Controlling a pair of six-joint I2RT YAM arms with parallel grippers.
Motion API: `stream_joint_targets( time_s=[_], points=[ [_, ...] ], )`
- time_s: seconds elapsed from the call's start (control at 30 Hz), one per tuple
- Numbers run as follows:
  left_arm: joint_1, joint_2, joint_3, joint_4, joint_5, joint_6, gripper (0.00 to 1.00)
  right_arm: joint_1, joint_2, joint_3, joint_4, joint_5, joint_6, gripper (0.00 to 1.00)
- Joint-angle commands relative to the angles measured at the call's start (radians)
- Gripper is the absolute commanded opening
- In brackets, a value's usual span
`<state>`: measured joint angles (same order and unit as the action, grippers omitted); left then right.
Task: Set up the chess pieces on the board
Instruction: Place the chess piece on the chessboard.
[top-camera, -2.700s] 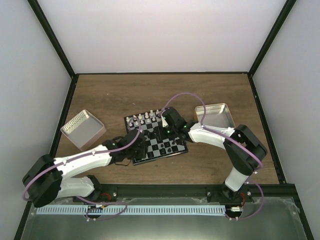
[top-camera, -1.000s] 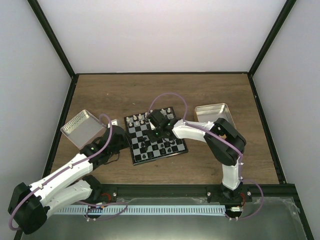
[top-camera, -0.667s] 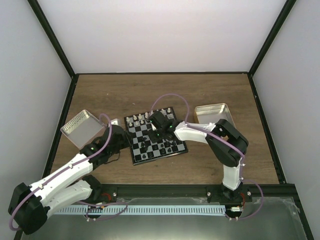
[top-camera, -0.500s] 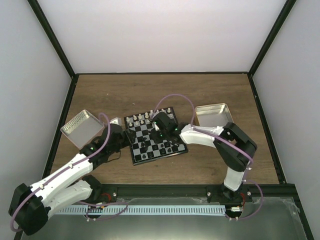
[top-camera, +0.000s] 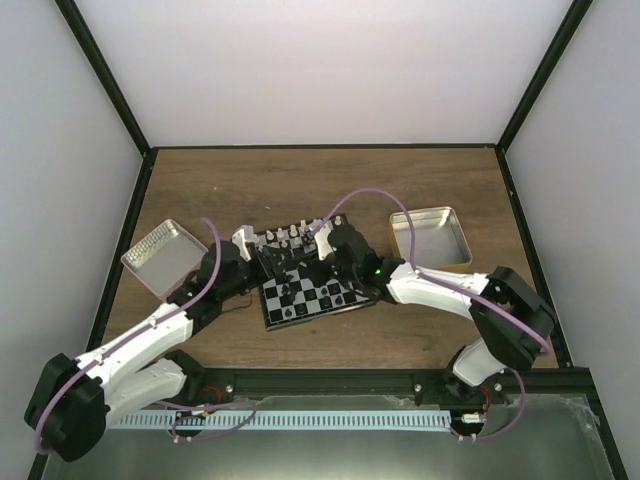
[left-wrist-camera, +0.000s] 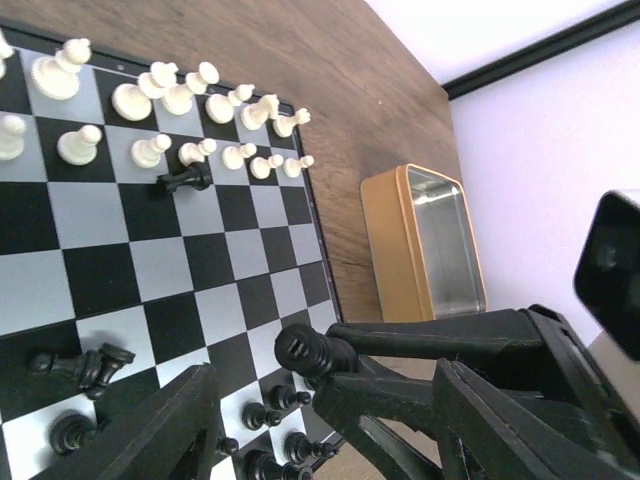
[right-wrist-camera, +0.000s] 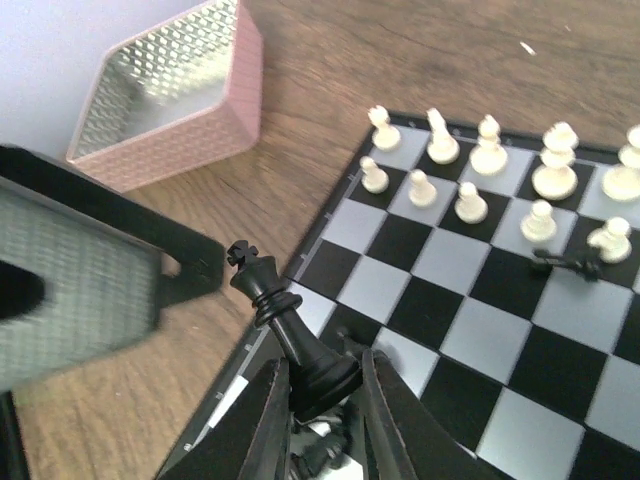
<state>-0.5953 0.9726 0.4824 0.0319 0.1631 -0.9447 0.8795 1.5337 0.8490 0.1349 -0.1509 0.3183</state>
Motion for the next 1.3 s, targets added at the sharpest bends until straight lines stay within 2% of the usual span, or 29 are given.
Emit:
stream_joint_targets(
  time_s=[0.0, 0.27, 0.43, 0.6, 0.8, 0.87, 0.97, 1.0, 1.1, 1.27],
  points=[
    [0.005, 0.012, -0.043, 0.143, 0.048, -0.047, 0.57, 0.006, -0.031, -0.007, 0.087, -0.079, 0.000, 0.17],
    [0.004, -0.009, -0.066, 0.161, -0.007, -0.067, 0.41, 0.006, -0.050, -0.016, 0.100, -0.109, -0.004, 0.17],
    [0.005, -0.027, -0.070, 0.180, -0.004, -0.068, 0.37, 0.006, -0.046, -0.016, 0.100, -0.114, -0.007, 0.17],
    [0.005, -0.022, -0.070, 0.195, 0.013, -0.059, 0.23, 0.007, -0.046, -0.017, 0.100, -0.116, -0.007, 0.17],
    [0.005, -0.009, -0.071, 0.195, 0.035, -0.040, 0.13, 0.006, -0.051, -0.017, 0.096, -0.106, -0.004, 0.18],
    [0.004, -0.010, -0.069, 0.183, 0.029, -0.015, 0.12, 0.006, -0.053, -0.018, 0.089, -0.086, 0.004, 0.22],
    [0.005, -0.014, -0.035, 0.109, -0.002, 0.064, 0.12, 0.006, -0.060, -0.020, 0.048, 0.001, 0.024, 0.38],
    [0.005, -0.015, -0.011, 0.053, -0.024, 0.109, 0.12, 0.006, -0.064, -0.022, 0.025, 0.049, 0.033, 0.40],
    [0.005, -0.010, 0.058, -0.113, -0.086, 0.231, 0.12, 0.000, -0.083, -0.033, -0.035, 0.165, 0.055, 0.44],
    [0.001, 0.014, 0.119, -0.203, -0.086, 0.380, 0.12, -0.042, -0.113, -0.039, -0.137, 0.313, 0.143, 0.48]
  ],
)
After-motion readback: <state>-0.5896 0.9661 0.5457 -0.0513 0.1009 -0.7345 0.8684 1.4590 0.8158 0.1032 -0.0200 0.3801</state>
